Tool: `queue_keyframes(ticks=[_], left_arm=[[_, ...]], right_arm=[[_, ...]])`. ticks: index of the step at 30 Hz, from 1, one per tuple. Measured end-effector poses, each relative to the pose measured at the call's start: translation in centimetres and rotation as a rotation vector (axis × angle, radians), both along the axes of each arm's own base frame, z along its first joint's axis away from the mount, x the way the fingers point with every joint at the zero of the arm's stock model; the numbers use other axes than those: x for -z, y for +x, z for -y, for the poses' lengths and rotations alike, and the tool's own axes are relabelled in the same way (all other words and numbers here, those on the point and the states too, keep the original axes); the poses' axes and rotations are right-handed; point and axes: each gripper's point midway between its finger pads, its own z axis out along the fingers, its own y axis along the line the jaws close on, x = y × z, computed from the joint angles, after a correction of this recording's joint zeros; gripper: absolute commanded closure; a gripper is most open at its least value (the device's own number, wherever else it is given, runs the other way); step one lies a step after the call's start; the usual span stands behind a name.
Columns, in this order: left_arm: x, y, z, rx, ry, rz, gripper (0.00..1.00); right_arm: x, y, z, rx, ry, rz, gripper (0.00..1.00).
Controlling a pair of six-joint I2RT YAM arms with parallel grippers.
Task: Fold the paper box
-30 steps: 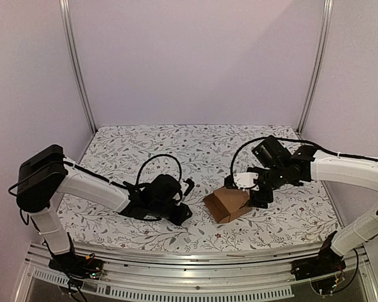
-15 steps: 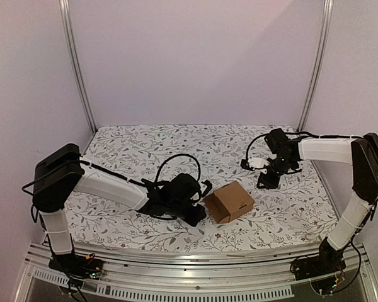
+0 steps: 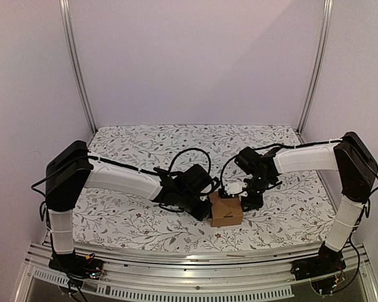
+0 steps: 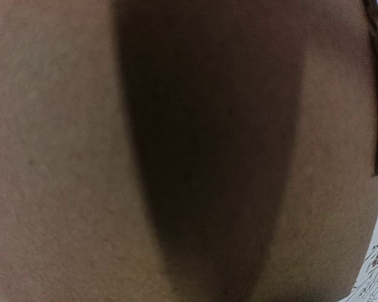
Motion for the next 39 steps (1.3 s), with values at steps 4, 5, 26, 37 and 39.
queue_keyframes(ticks=[4,5,26,37,39], left_arm=[[0.0,0.6,0.1,-0.014,0.013,0.006,0.89],[0.0,0.7,0.0,-0.016,0.015,0.008,0.89],[-0.3,-2.9,-2.9,0.03,0.003,-0.008,0.94],[0.3,-2.4,1.1,0.023,0.02,-0.038,0.95],[0.2,-2.5,0.9,0.018,0.029,-0.031,0.95]], right_arm=[[0.1,-0.9,0.3,0.001,-0.02,-0.026,0.61],[0.1,-0.9,0.3,0.004,-0.019,-0.029,0.6],[-1.8,-1.5,0.6,0.031,0.058,0.007,0.55],[-0.8,-4.1,1.0,-0.014,-0.05,-0.031,0.55],[-0.8,-4.2,1.0,-0.015,-0.048,-0.034,0.54]])
